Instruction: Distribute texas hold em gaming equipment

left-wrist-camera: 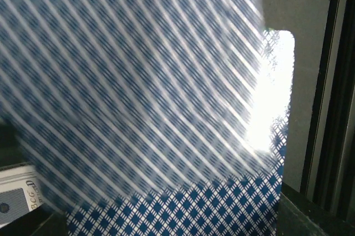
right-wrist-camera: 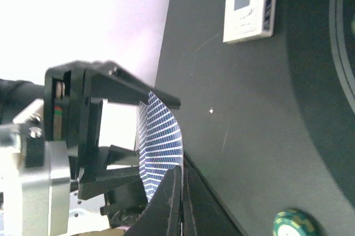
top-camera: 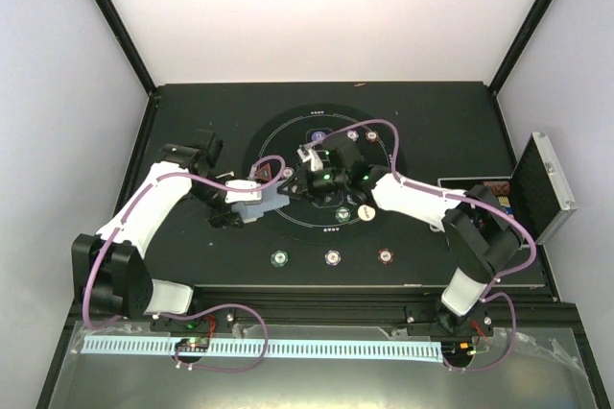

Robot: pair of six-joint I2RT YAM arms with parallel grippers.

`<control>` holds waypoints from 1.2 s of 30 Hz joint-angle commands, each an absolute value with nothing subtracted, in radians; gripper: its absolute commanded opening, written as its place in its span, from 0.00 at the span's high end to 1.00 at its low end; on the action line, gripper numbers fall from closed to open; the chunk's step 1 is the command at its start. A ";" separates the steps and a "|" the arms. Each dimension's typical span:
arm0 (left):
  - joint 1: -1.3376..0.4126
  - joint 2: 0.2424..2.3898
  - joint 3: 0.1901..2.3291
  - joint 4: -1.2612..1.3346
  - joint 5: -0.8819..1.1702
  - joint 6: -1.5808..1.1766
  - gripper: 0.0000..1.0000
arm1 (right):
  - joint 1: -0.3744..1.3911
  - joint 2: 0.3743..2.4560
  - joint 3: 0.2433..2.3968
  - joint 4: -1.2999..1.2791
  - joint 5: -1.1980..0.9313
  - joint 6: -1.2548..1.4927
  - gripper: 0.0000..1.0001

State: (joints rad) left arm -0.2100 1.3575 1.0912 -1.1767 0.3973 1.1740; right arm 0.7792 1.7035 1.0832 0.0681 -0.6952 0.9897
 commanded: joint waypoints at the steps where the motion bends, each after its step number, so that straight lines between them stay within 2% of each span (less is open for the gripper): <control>1: -0.184 1.342 1.083 -1.198 0.385 1.173 0.99 | 0.695 1.680 1.080 0.010 -0.699 0.962 0.99; 5: -0.169 1.337 1.086 -1.211 0.384 1.174 0.99 | 0.632 1.721 1.124 -0.023 -0.723 0.929 0.99; 10: -0.160 1.331 1.101 -1.249 0.380 1.168 0.99 | 0.580 1.866 1.285 -0.084 -0.751 0.887 0.99; 15: -0.154 1.305 1.078 -1.239 0.376 1.170 0.99 | 0.579 1.933 1.355 -0.034 -0.787 0.934 0.99; 19: -0.149 1.315 1.072 -1.223 0.377 1.164 0.98 | 0.578 1.865 1.280 -0.007 -0.785 0.944 0.99; 29: -0.149 1.337 1.067 -1.134 0.384 1.113 0.98 | 0.637 1.562 0.962 0.246 -0.794 1.124 0.99; 36: -0.149 1.327 1.077 -1.137 0.398 1.113 0.98 | 0.715 1.536 0.911 0.347 -0.765 1.208 0.99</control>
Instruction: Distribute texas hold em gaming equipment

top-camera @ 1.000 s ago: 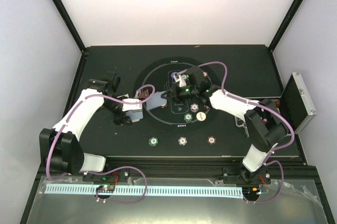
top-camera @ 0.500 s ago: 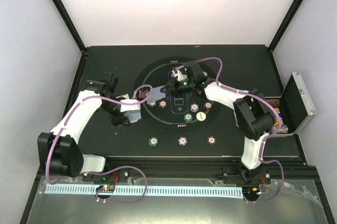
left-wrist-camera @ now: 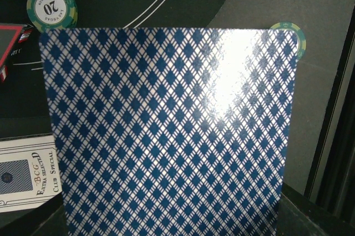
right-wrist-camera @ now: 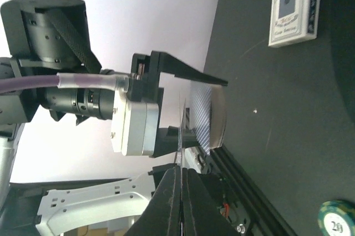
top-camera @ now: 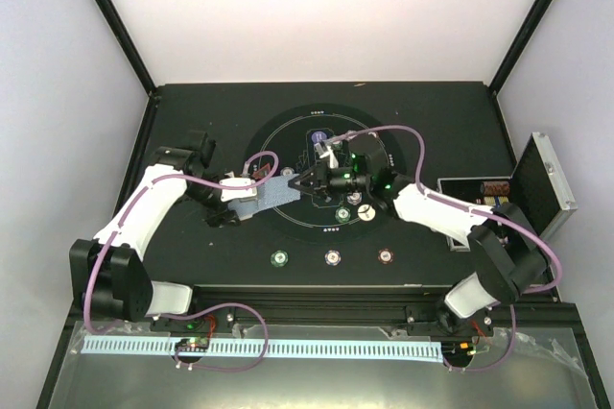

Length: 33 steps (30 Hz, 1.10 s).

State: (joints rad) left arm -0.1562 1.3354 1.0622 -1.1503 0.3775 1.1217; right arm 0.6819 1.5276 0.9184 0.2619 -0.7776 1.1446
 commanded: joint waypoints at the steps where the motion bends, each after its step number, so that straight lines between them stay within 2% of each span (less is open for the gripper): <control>1: -0.149 1.326 1.078 -1.139 0.399 1.115 0.99 | 0.724 1.543 0.914 0.358 -0.763 1.217 0.99; 22: -0.150 1.310 1.086 -1.173 0.424 1.149 0.98 | 0.805 1.735 1.063 0.368 -0.750 1.224 0.99; 33: -0.149 1.304 1.067 -1.160 0.398 1.160 0.99 | 0.818 1.740 1.046 0.349 -0.760 1.205 0.99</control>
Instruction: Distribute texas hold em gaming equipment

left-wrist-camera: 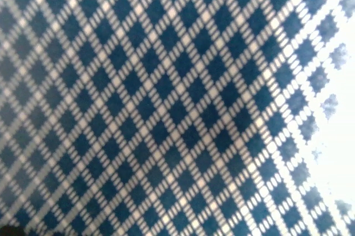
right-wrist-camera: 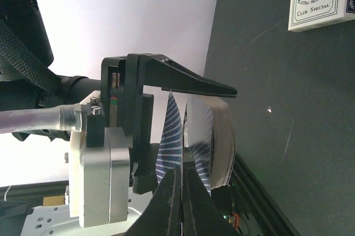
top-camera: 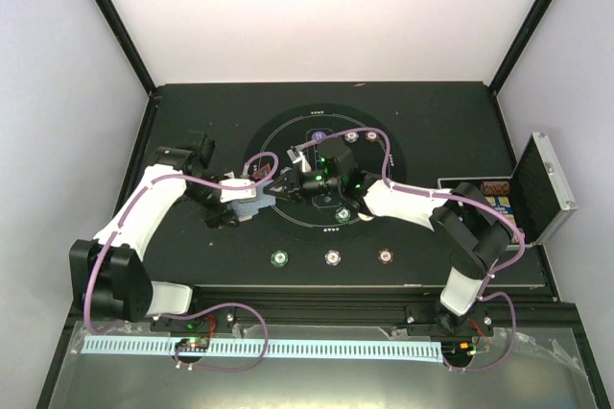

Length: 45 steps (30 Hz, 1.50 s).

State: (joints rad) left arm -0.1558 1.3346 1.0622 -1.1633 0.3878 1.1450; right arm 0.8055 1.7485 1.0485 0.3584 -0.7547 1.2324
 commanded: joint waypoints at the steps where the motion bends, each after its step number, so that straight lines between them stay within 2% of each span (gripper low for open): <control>1: -0.150 1.303 1.066 -1.162 0.397 1.159 0.98 | 0.819 1.732 1.040 0.337 -0.759 1.196 0.99; 11: -0.149 1.301 1.071 -1.172 0.406 1.167 0.99 | 0.817 1.683 1.001 0.282 -0.756 1.149 0.99; 26: -0.149 1.299 1.079 -1.226 0.456 1.200 0.98 | 0.787 1.678 1.124 0.079 -0.752 0.987 0.99; 45: -0.149 1.365 1.156 -1.339 0.569 1.191 0.98 | 0.793 1.629 1.050 0.121 -0.812 0.884 0.99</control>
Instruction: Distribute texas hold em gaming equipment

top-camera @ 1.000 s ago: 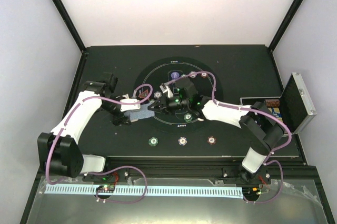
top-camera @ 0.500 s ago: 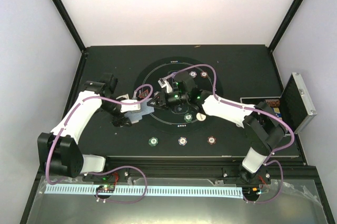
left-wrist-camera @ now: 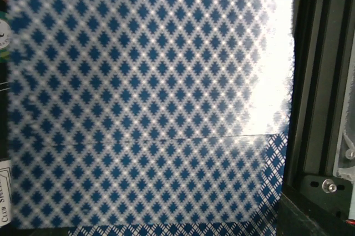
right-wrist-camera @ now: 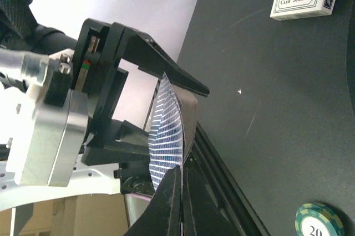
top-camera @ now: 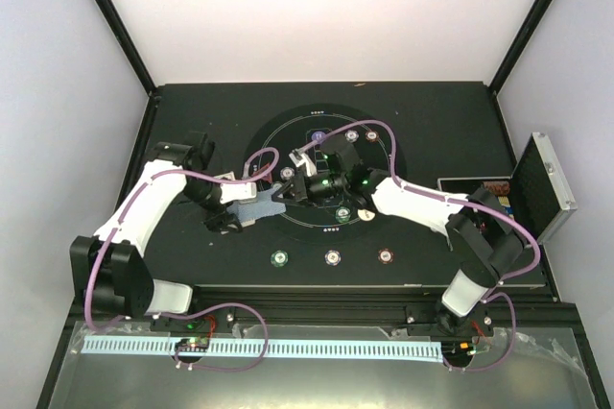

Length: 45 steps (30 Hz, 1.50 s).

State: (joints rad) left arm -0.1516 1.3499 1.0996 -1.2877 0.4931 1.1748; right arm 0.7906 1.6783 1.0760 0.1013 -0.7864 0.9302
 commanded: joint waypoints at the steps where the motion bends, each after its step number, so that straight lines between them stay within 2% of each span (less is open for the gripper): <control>1: -0.149 1.366 1.158 -1.343 0.573 1.193 0.99 | 0.792 1.625 1.046 0.130 -0.815 0.881 0.99; 45: -0.151 1.402 1.195 -1.409 0.626 1.218 0.98 | 0.800 1.608 1.035 0.240 -0.835 0.830 0.99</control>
